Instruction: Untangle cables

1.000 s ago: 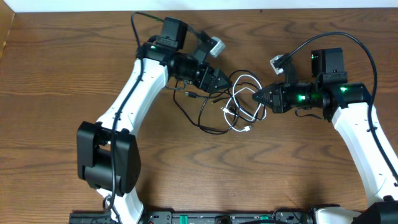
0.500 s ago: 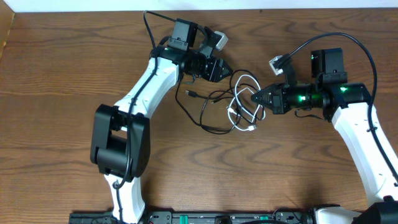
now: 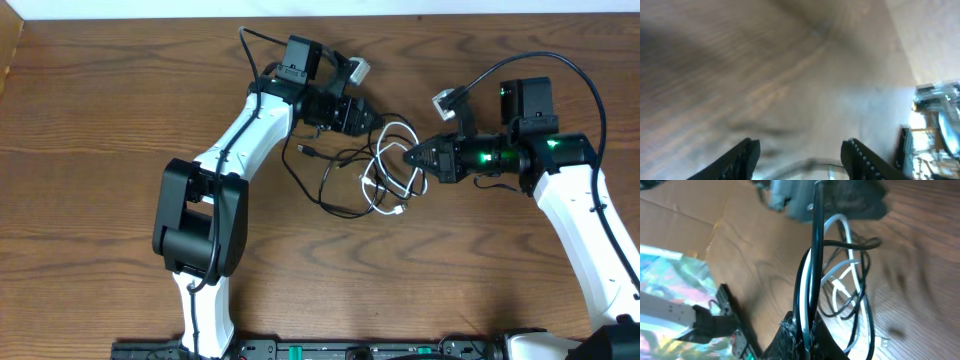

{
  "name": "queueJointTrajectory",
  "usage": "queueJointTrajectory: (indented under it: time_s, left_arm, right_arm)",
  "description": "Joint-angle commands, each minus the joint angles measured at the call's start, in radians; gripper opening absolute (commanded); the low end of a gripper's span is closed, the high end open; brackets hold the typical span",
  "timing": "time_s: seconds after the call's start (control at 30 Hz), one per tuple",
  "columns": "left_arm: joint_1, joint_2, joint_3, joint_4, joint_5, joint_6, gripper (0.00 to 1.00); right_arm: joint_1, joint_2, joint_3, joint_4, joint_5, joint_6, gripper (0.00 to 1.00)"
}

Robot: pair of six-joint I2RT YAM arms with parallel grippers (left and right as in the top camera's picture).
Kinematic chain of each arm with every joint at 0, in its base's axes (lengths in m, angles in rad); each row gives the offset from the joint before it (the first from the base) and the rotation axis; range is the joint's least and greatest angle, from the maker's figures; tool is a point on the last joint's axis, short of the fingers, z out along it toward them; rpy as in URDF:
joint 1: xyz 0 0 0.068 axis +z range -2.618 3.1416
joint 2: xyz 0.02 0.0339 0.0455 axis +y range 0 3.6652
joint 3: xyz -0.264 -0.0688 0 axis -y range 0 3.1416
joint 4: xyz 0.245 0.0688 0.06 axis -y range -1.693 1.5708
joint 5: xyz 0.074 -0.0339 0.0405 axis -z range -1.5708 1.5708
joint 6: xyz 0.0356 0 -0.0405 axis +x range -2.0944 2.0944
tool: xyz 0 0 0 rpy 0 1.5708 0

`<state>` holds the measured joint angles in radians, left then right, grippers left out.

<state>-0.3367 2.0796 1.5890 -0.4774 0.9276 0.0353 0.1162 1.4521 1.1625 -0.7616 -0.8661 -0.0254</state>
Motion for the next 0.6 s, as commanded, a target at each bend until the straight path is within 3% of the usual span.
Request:
queueJointTrajectory:
  time_s: [0.0,0.23,0.33,0.57]
  left_arm:
    - [0.037,0.002,-0.008,-0.069,0.074,0.130,0.58]
    - [0.138,0.000,-0.008,-0.290,0.028,0.262,0.58]
    - [0.158,-0.006,-0.008,-0.372,-0.037,0.330,0.58]
    - [0.117,-0.048,-0.008,-0.435,-0.084,0.338,0.59]
  right_arm:
    - [-0.010,-0.004,0.014,-0.003,0.143,0.056,0.10]
    - [-0.006,0.014,0.013,-0.014,0.436,0.219,0.31]
    - [-0.004,0.030,0.013,-0.025,0.563,0.318,0.35]
    - [-0.007,0.105,0.013,-0.036,0.629,0.402,0.48]
